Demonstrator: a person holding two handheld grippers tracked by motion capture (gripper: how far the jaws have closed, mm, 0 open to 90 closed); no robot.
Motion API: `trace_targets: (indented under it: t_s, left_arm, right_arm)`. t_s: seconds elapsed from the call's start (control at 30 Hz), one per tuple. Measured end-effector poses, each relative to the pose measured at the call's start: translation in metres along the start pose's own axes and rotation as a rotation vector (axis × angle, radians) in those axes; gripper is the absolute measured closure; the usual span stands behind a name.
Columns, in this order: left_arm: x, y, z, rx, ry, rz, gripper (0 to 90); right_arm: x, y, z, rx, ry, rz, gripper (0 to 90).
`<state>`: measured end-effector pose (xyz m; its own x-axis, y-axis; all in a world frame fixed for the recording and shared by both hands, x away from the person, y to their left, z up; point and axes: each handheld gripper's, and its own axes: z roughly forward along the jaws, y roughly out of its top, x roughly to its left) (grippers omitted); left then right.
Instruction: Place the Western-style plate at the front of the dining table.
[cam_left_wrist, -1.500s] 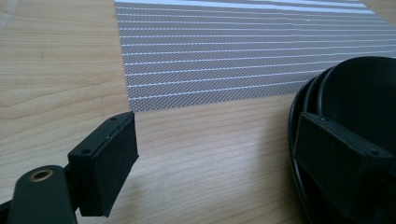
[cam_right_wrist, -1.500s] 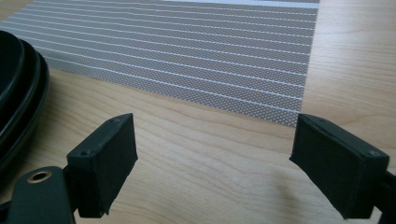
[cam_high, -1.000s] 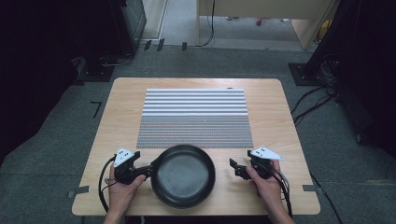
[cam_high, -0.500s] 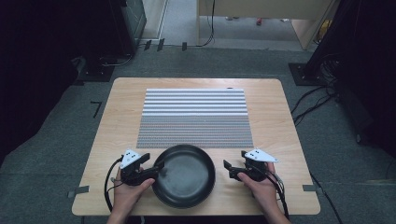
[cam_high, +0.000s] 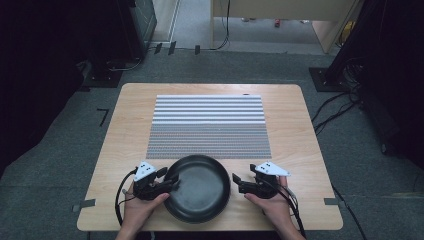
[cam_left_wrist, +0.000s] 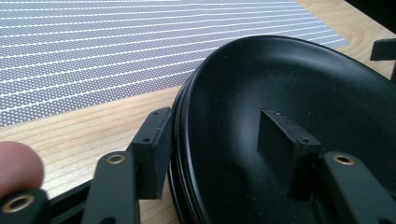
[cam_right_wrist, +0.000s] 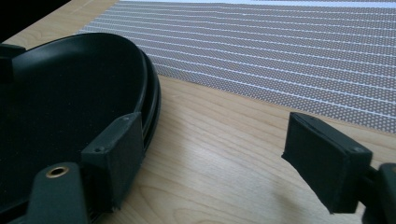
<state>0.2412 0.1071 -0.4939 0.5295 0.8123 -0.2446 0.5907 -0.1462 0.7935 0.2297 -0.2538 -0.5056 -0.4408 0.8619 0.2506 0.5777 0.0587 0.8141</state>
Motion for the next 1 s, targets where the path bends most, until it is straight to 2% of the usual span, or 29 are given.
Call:
trace_targets:
  t_s: [0.13,0.17,0.2,0.23,0.33,0.37,0.4,0.47,0.57,0.6,0.7,0.77,0.9,1.0]
  left_arm:
    - [0.002,-0.001,0.001,0.007,-0.004,-0.007,47.7]
    - [0.002,-0.001,0.001,0.007,-0.005,-0.012,48.7]
    - [0.002,-0.001,0.001,0.007,-0.005,-0.012,49.2]
    - [0.003,-0.001,0.001,0.006,-0.007,-0.014,49.9]
    - [0.004,-0.001,0.001,0.004,-0.007,-0.019,50.9]
    - [0.004,-0.001,0.0,0.004,-0.009,-0.021,51.7]
    - [0.005,-0.001,0.0,0.003,-0.01,-0.024,52.5]
    - [0.005,-0.001,0.0,0.002,-0.011,-0.025,53.3]
    - [0.006,-0.001,0.0,0.001,-0.012,-0.026,54.1]
    - [0.006,-0.002,0.001,0.0,-0.011,-0.025,54.7]
    - [0.007,-0.002,0.0,0.0,-0.011,-0.022,55.5]
    - [0.007,-0.002,0.0,0.0,-0.011,-0.022,56.5]
    - [0.007,-0.002,0.0,0.0,-0.01,-0.021,57.2]
    - [0.007,-0.002,0.0,0.0,-0.009,-0.022,57.3]
  right_arm:
    - [0.006,-0.002,0.001,-0.005,0.02,-0.014,29.1]
    - [0.009,-0.003,0.001,-0.025,0.029,-0.023,37.3]
    - [0.009,-0.003,0.001,-0.025,0.029,-0.023,37.3]
    - [0.011,-0.003,0.001,-0.038,0.034,-0.03,43.6]
    - [0.012,-0.004,0.0,-0.053,0.044,-0.03,48.0]
    - [0.012,-0.004,0.0,-0.064,0.062,-0.02,51.6]
    - [0.011,-0.004,-0.001,-0.077,0.111,0.002,54.2]
    - [0.011,-0.003,-0.002,-0.082,0.147,0.025,56.9]
    - [0.012,-0.004,-0.002,-0.089,0.17,0.048,59.0]
    - [0.013,-0.004,-0.002,-0.081,0.186,0.055,60.7]
    - [0.013,-0.005,-0.001,-0.065,0.19,0.059,63.6]
    - [0.013,-0.004,-0.001,-0.026,0.207,0.094,66.7]
    - [0.014,-0.004,-0.001,-0.01,0.228,0.125,74.8]
    - [0.014,-0.004,-0.001,0.004,0.248,0.136,77.4]
